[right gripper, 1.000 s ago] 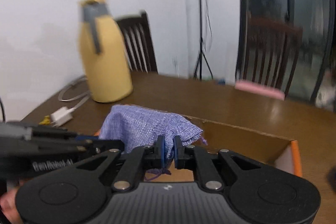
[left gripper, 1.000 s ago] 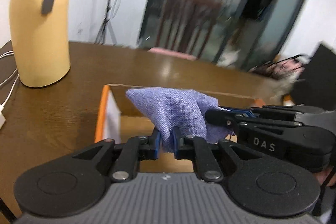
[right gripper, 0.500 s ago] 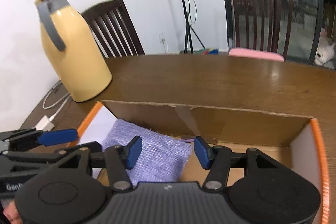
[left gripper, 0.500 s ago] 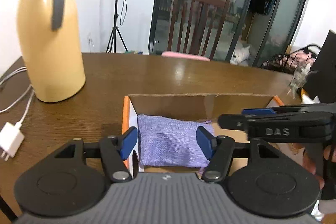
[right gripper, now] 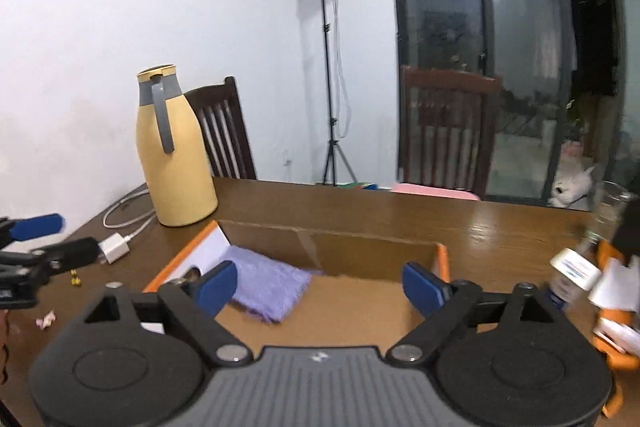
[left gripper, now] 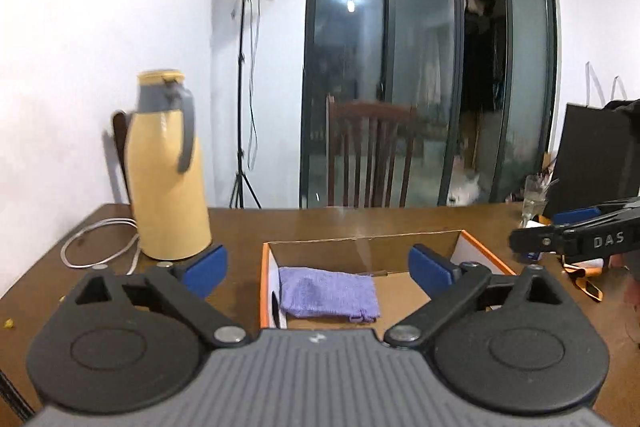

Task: Organize soft objects
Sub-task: 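Move the right gripper back toward the pile of soft items, then close the right gripper on the lilac fluffy hair band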

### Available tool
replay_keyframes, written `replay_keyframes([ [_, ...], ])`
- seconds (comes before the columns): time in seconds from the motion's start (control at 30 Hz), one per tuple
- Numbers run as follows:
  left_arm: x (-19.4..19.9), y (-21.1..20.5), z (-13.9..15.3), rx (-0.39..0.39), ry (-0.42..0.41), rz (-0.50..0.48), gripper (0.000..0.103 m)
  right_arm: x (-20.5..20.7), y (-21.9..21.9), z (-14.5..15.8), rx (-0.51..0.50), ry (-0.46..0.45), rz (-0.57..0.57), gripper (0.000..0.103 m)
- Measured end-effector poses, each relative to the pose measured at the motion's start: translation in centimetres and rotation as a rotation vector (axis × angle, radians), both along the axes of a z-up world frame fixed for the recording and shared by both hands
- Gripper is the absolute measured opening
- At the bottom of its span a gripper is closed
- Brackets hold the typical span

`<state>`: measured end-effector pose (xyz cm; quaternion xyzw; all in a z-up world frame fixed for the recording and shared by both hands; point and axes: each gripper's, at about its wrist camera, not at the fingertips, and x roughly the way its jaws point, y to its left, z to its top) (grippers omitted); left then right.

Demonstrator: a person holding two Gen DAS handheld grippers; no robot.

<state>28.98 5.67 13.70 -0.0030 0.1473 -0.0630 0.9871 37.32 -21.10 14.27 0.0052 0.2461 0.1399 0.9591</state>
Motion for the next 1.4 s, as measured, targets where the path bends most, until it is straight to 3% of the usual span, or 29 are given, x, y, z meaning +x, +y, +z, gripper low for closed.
replay_keyframes([
  [0.17,-7.4,0.1,-2.8,0.036,-0.07,0.039,0.103,-7.5,-1.2,-1.0,0.032,-0.102,0.007,0.103],
  [0.33,-13.6,0.8,-4.9,0.021,-0.089,0.093,0.103,-14.6,-2.0,-2.9,0.078,-0.222,0.013,0.103],
  [0.57,-20.7,1.3,-7.8,0.043,-0.129,0.202,0.103,-21.2,-0.2,-7.3,0.102,-0.236,0.033,0.103],
  [0.67,-22.4,1.0,-8.9,0.055,-0.132,0.197,0.103,-24.3,0.3,-9.8,0.121,-0.218,0.063,0.103],
  [0.8,-23.1,0.0,-9.6,0.058,-0.116,0.127,0.103,-28.4,1.6,-12.2,0.02,-0.273,0.075,0.103],
  [0.93,-22.5,-1.3,-10.3,0.076,-0.093,0.073,0.103,-29.0,2.8,-12.6,-0.055,-0.312,0.035,0.103],
  [1.1,-22.4,-2.6,-11.5,0.123,-0.076,0.029,0.103,-28.5,2.3,-12.8,-0.043,-0.29,0.03,0.103],
  [1.4,-19.0,-3.0,-12.1,0.023,0.046,-0.022,0.103,-24.8,0.2,-14.6,0.063,-0.18,-0.019,0.099],
])
